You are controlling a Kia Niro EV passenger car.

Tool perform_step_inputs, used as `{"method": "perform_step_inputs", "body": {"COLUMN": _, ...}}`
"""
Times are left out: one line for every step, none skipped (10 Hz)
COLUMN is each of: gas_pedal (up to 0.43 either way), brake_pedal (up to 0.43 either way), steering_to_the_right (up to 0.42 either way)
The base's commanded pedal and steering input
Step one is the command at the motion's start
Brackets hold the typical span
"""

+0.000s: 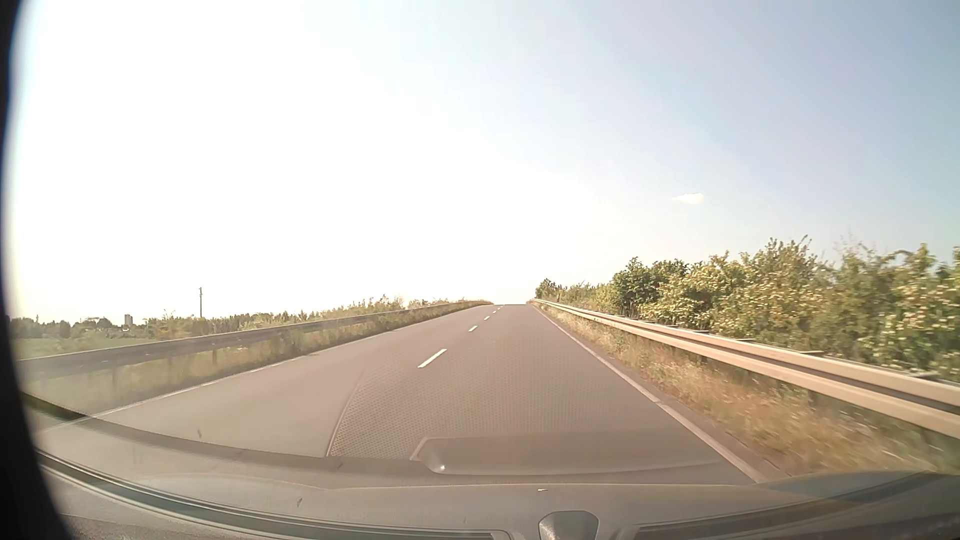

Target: Follow the waypoints while adhering to traffic rules and regulations

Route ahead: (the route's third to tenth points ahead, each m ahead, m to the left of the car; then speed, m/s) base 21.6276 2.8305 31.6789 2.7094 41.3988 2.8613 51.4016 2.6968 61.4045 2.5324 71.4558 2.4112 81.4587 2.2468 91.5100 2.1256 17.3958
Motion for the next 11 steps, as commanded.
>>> {"method": "perform_step_inputs", "body": {"gas_pedal": 0.22, "brake_pedal": 0.006, "steering_to_the_right": 0.001}}
{"method": "perform_step_inputs", "body": {"gas_pedal": 0.22, "brake_pedal": 0.006, "steering_to_the_right": 0.0}}
{"method": "perform_step_inputs", "body": {"gas_pedal": 0.22, "brake_pedal": 0.006, "steering_to_the_right": 0.0}}
{"method": "perform_step_inputs", "body": {"gas_pedal": 0.22, "brake_pedal": 0.006, "steering_to_the_right": 0.001}}
{"method": "perform_step_inputs", "body": {"gas_pedal": 0.22, "brake_pedal": 0.006, "steering_to_the_right": 0.001}}
{"method": "perform_step_inputs", "body": {"gas_pedal": 0.22, "brake_pedal": 0.006, "steering_to_the_right": -0.002}}
{"method": "perform_step_inputs", "body": {"gas_pedal": 0.22, "brake_pedal": 0.006, "steering_to_the_right": -0.002}}
{"method": "perform_step_inputs", "body": {"gas_pedal": 0.22, "brake_pedal": 0.006, "steering_to_the_right": -0.002}}
{"method": "perform_step_inputs", "body": {"gas_pedal": 0.22, "brake_pedal": 0.006, "steering_to_the_right": -0.002}}
{"method": "perform_step_inputs", "body": {"gas_pedal": 0.22, "brake_pedal": 0.006, "steering_to_the_right": -0.002}}
{"method": "perform_step_inputs", "body": {"gas_pedal": 0.22, "brake_pedal": 0.006, "steering_to_the_right": -0.001}}
